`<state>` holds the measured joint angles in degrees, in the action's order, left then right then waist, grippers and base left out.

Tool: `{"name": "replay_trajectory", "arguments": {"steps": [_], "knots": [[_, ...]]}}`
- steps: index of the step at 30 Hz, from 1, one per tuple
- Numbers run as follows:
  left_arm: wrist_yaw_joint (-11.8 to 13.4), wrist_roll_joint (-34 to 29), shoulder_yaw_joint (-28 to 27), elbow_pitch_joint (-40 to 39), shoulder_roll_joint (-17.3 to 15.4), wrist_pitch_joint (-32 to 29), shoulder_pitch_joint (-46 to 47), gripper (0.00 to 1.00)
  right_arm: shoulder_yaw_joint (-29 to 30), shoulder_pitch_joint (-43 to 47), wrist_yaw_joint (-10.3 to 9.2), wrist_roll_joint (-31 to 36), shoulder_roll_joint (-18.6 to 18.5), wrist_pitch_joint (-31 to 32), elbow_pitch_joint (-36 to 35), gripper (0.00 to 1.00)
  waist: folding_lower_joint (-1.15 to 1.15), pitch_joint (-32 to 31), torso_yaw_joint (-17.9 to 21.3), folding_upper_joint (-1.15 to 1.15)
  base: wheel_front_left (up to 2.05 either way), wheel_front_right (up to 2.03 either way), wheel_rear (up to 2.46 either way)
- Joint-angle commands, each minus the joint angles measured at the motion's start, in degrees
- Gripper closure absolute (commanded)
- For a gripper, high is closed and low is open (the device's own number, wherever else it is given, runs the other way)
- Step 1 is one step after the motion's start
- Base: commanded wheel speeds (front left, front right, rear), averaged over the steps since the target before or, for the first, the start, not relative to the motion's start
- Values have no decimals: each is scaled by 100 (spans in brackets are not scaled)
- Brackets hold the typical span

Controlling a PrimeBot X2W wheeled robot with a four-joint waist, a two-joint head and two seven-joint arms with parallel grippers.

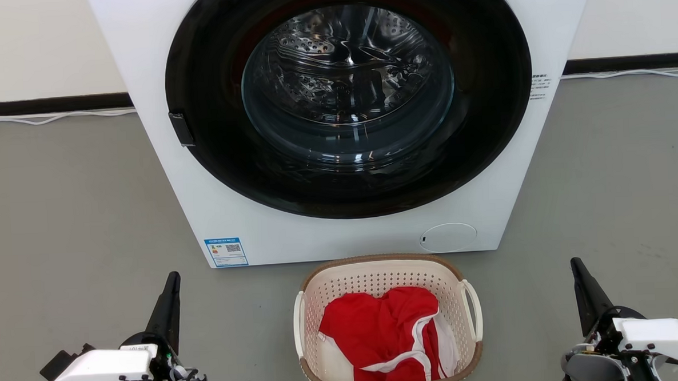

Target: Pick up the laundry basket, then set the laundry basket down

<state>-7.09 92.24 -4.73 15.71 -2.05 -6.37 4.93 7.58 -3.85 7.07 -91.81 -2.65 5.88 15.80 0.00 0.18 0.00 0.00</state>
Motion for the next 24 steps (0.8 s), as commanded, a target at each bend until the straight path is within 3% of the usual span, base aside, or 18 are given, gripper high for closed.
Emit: {"name": "replay_trajectory", "arguments": {"steps": [1, 24], "knots": [[-40, -5, -177, -167, -83, -10, 125, 100, -108, -233, 42, -38, -22, 59, -178, 100, 0, 0, 0, 0, 0, 0, 0], [-40, -5, -177, -167, -83, -10, 125, 100, -108, -233, 42, -38, -22, 59, -178, 100, 0, 0, 0, 0, 0, 0, 0]]}}
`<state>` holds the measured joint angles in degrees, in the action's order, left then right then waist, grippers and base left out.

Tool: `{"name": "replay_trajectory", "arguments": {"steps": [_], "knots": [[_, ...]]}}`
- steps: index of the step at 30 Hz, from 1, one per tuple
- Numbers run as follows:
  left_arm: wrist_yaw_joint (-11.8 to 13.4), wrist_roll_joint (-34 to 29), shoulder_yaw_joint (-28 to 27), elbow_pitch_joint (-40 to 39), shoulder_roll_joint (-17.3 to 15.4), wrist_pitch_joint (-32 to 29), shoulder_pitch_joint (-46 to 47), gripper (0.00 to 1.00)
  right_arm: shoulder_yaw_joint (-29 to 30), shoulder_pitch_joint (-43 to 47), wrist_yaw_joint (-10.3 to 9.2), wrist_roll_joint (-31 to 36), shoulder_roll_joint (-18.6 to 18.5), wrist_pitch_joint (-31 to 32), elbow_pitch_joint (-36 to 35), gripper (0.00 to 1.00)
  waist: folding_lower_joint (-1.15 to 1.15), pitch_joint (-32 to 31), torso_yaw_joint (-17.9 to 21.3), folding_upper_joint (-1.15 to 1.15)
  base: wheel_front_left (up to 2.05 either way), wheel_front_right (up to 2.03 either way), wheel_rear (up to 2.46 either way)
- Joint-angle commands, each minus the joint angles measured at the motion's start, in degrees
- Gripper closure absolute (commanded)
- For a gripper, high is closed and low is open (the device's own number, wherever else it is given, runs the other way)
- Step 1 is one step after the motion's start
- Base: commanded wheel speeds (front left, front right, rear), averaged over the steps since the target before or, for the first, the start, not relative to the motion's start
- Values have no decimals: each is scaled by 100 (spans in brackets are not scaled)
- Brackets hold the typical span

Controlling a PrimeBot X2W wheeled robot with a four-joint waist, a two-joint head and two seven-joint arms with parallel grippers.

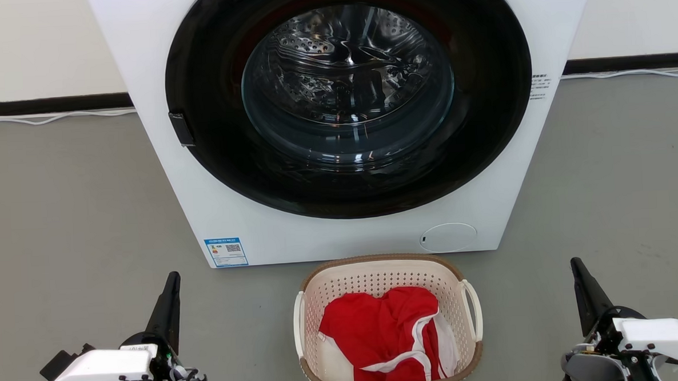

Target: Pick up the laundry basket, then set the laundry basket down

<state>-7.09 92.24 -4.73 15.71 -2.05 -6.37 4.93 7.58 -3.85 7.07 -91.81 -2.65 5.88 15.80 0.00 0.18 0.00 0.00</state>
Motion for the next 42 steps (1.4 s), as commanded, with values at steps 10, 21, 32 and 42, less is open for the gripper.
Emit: {"name": "replay_trajectory", "arguments": {"steps": [10, 21, 32, 42], "knots": [[-40, -5, -177, -167, -83, -10, 125, 100, -108, -233, 42, -38, -22, 59, -178, 100, 0, 0, 0, 0, 0, 0, 0], [-40, -5, -177, -167, -83, -10, 125, 100, -108, -233, 42, -38, -22, 59, -178, 100, 0, 0, 0, 0, 0, 0, 0], [-40, -5, -177, -167, -83, -10, 125, 100, -108, -233, 42, -38, -22, 59, -178, 100, 0, 0, 0, 0, 0, 0, 0], [-40, -5, -177, -167, -83, -10, 125, 100, -108, -233, 42, -38, -22, 59, -178, 100, 0, 0, 0, 0, 0, 0, 0]]}}
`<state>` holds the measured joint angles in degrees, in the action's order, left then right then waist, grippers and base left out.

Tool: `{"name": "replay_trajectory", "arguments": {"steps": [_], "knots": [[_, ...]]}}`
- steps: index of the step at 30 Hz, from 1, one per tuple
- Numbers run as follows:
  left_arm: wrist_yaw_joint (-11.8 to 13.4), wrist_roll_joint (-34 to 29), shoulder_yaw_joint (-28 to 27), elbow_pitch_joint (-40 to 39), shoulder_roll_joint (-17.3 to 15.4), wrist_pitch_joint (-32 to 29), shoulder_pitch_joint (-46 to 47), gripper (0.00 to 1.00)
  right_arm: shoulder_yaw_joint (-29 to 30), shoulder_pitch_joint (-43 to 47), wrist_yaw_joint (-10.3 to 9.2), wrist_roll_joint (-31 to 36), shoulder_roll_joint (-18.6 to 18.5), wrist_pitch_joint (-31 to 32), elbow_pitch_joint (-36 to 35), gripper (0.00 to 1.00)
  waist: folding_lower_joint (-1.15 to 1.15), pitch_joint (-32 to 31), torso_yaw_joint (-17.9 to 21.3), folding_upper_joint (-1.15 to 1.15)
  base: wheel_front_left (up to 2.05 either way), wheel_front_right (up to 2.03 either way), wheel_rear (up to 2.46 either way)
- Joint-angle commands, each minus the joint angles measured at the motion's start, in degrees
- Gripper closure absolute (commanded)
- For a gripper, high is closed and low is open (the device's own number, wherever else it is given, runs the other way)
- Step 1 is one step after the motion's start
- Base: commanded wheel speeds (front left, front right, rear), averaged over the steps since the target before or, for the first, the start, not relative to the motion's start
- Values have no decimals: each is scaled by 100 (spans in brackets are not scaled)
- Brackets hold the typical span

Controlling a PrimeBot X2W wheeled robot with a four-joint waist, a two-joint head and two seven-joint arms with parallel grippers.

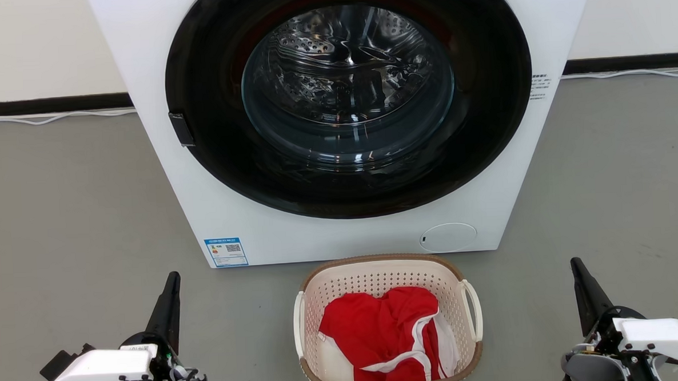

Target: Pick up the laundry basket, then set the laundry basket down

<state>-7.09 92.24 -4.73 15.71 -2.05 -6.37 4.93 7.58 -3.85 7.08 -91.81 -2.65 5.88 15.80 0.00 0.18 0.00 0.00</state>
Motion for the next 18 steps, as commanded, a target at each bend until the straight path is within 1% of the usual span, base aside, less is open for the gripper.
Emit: {"name": "replay_trajectory", "arguments": {"steps": [1, 11, 12, 16, 18], "knots": [[-40, -5, -177, -167, -83, -10, 125, 100, -108, -233, 41, -38, -22, 59, -178, 100, 0, 0, 0, 0, 0, 0, 0], [-40, -5, -177, -167, -83, -10, 125, 100, -108, -233, 41, -38, -22, 59, -178, 100, 0, 0, 0, 0, 0, 0, 0], [1, 0, 2, 22, 2, 1, -4, 0, -2, 10, -1, 1, 0, -3, 20, 0, 0, 0, 0, 0, 0, 0, 0], [2, -4, 58, 52, 10, 54, -33, 0, -26, 60, -2, 9, 6, -53, 15, 0, -2, 0, 1, 0, 0, 0, 0], [1, -7, 95, 32, 8, 89, -45, 0, -38, 82, -1, 23, 5, -87, -23, 0, -9, -5, 1, 0, 0, 0, 0]]}}
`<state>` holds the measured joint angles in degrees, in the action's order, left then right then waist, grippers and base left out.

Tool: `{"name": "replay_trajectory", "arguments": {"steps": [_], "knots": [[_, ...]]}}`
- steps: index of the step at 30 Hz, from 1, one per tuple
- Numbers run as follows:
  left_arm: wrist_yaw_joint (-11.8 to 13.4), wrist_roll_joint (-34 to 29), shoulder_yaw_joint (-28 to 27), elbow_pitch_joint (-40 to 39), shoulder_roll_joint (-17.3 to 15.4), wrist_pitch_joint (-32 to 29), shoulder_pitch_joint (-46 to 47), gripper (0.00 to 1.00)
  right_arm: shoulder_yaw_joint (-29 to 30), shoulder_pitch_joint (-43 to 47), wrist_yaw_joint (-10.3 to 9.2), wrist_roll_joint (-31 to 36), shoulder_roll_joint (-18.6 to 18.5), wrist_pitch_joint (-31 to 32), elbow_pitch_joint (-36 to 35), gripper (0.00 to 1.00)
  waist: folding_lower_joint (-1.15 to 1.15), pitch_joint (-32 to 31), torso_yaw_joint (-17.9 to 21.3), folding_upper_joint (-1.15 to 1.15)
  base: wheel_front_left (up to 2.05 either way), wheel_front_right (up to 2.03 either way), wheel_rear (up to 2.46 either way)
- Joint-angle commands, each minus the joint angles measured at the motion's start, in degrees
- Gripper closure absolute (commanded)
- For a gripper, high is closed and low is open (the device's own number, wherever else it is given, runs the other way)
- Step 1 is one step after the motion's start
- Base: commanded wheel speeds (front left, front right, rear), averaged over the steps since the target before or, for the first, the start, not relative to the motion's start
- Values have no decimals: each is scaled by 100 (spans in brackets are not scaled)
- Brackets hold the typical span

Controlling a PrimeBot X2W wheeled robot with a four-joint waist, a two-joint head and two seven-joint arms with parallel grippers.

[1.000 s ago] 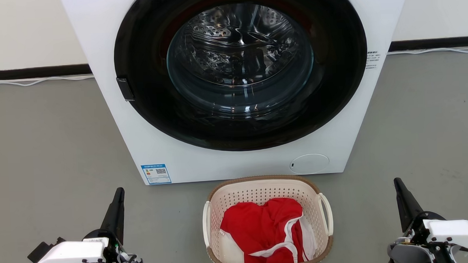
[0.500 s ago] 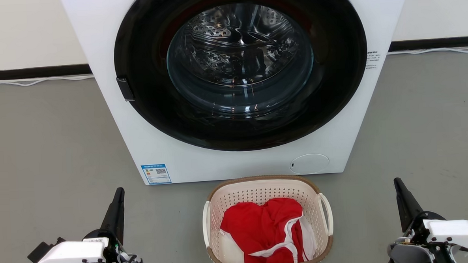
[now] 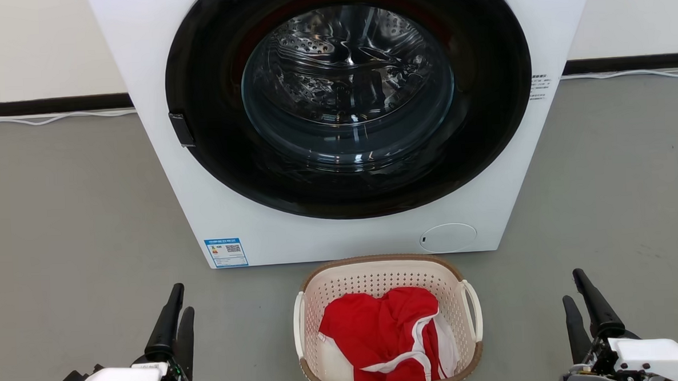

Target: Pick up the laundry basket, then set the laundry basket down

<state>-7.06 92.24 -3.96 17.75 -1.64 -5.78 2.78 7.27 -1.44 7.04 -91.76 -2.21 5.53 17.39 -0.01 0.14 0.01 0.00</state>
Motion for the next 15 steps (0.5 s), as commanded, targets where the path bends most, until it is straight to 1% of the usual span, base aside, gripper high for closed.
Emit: {"name": "replay_trajectory", "arguments": {"steps": [1, 2, 6, 15], "knots": [[-2, -9, 33, -183, -33, 48, 164, 0, -13, -148, 3, 28, -39, -69, -200, 0, -11, -5, 0, 0, 0, 0, 0], [-2, -11, 47, -194, -34, 65, 157, 0, -19, -135, 4, 40, -39, -86, -218, 0, -12, -7, -1, 0, 0, 0, 0], [-4, -23, 107, -239, -37, 133, 125, 0, -42, -85, 5, 97, -40, -153, -293, 0, 0, 4, -2, 0, 0, 0, 0], [-7, -239, 244, -305, -44, 288, 81, 0, -69, 5, 8, 427, -44, -304, -440, 0, 1, 4, -16, 0, 0, 0, 0]]}}
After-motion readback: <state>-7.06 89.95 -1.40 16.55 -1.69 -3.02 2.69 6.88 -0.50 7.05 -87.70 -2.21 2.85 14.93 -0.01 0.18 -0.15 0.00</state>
